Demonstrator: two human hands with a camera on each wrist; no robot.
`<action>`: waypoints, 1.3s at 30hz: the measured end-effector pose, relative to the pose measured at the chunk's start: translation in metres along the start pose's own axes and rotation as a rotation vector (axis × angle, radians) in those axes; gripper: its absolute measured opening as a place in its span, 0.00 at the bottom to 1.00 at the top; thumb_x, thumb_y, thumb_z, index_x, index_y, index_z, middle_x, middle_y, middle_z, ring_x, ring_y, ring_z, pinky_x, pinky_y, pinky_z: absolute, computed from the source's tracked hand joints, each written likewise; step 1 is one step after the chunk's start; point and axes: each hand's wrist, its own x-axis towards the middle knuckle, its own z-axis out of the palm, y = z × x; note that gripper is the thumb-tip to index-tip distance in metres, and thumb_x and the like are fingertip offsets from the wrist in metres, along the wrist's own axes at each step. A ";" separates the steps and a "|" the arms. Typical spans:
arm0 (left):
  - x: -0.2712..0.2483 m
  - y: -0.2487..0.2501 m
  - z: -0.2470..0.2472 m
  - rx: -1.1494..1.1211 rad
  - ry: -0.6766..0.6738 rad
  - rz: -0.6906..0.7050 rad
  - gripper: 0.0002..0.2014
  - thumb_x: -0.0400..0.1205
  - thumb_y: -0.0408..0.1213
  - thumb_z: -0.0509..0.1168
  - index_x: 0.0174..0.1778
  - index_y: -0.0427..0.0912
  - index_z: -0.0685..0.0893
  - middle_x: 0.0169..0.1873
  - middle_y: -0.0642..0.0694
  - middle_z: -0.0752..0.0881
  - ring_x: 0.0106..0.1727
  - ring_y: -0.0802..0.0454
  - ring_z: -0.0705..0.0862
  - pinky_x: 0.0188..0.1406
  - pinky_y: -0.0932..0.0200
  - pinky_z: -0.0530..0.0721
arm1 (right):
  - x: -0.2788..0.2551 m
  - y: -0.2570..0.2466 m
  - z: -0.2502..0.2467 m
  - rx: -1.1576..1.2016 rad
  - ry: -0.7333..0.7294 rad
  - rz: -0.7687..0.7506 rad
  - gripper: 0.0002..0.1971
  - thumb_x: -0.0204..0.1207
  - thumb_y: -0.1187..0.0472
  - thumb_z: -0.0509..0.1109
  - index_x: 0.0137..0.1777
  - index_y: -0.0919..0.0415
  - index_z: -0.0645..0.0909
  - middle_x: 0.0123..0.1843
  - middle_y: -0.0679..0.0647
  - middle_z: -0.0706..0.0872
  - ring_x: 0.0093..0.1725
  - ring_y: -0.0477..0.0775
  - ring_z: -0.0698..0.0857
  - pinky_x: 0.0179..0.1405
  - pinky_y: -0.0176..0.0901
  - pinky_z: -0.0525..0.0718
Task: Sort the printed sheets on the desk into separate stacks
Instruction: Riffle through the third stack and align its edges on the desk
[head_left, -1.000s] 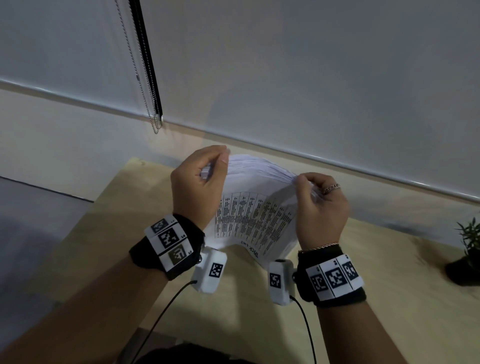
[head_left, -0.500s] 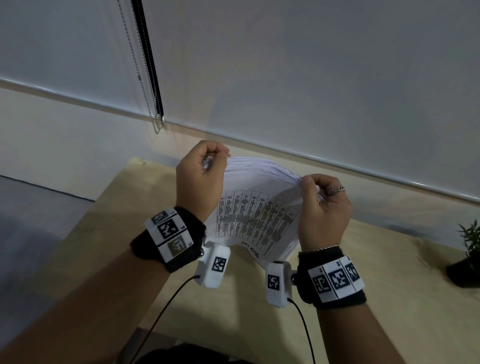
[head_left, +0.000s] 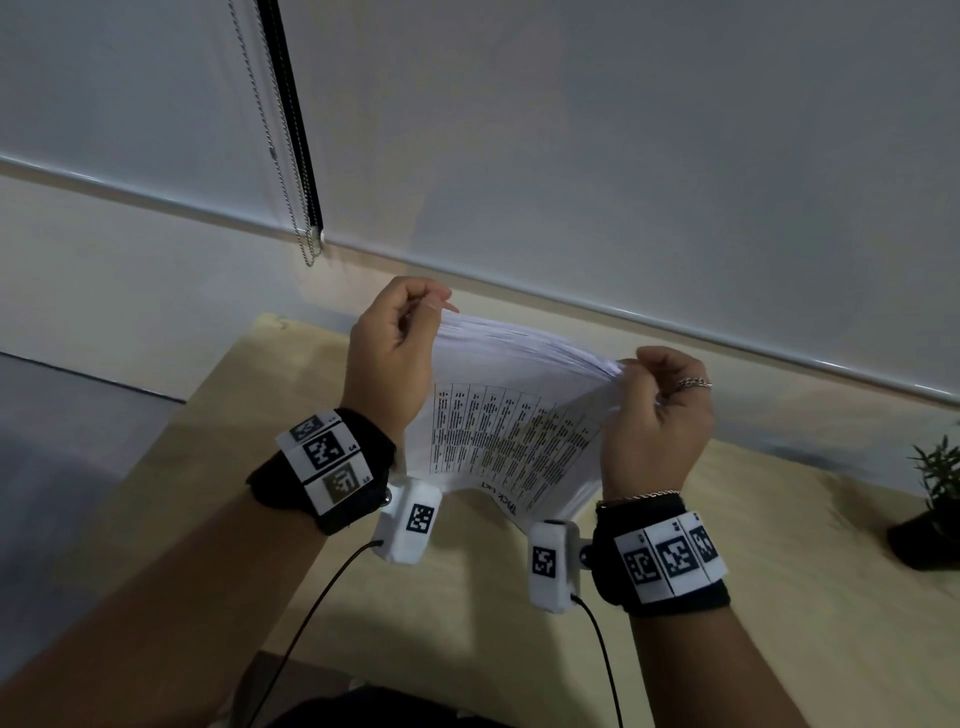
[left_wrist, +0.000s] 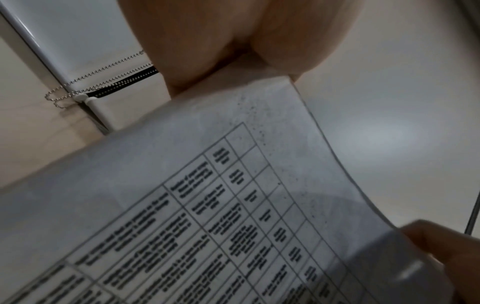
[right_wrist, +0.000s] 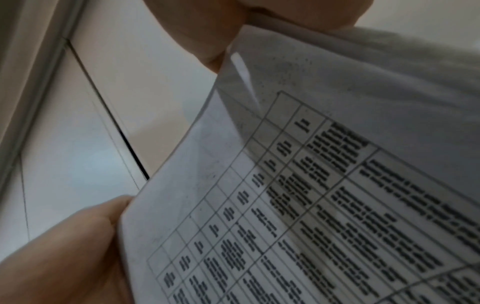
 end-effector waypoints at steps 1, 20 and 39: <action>0.000 -0.001 -0.002 -0.029 -0.012 -0.001 0.08 0.87 0.32 0.59 0.54 0.37 0.84 0.46 0.37 0.90 0.47 0.31 0.83 0.46 0.60 0.81 | 0.001 0.000 -0.002 0.033 0.000 0.015 0.09 0.74 0.68 0.66 0.47 0.53 0.82 0.41 0.53 0.89 0.43 0.53 0.88 0.47 0.51 0.85; -0.031 -0.016 -0.023 -0.065 -0.169 -0.062 0.22 0.76 0.42 0.74 0.63 0.50 0.74 0.52 0.48 0.83 0.49 0.59 0.86 0.53 0.66 0.83 | -0.002 0.010 -0.021 0.134 -0.271 0.101 0.23 0.67 0.67 0.82 0.60 0.62 0.78 0.48 0.55 0.89 0.46 0.49 0.89 0.47 0.40 0.88; -0.015 -0.004 0.003 -0.078 0.109 -0.038 0.11 0.86 0.32 0.59 0.61 0.39 0.84 0.54 0.45 0.91 0.52 0.58 0.87 0.53 0.70 0.79 | -0.005 -0.002 -0.003 0.116 -0.089 0.006 0.17 0.79 0.66 0.72 0.65 0.60 0.74 0.50 0.56 0.87 0.49 0.42 0.87 0.49 0.29 0.81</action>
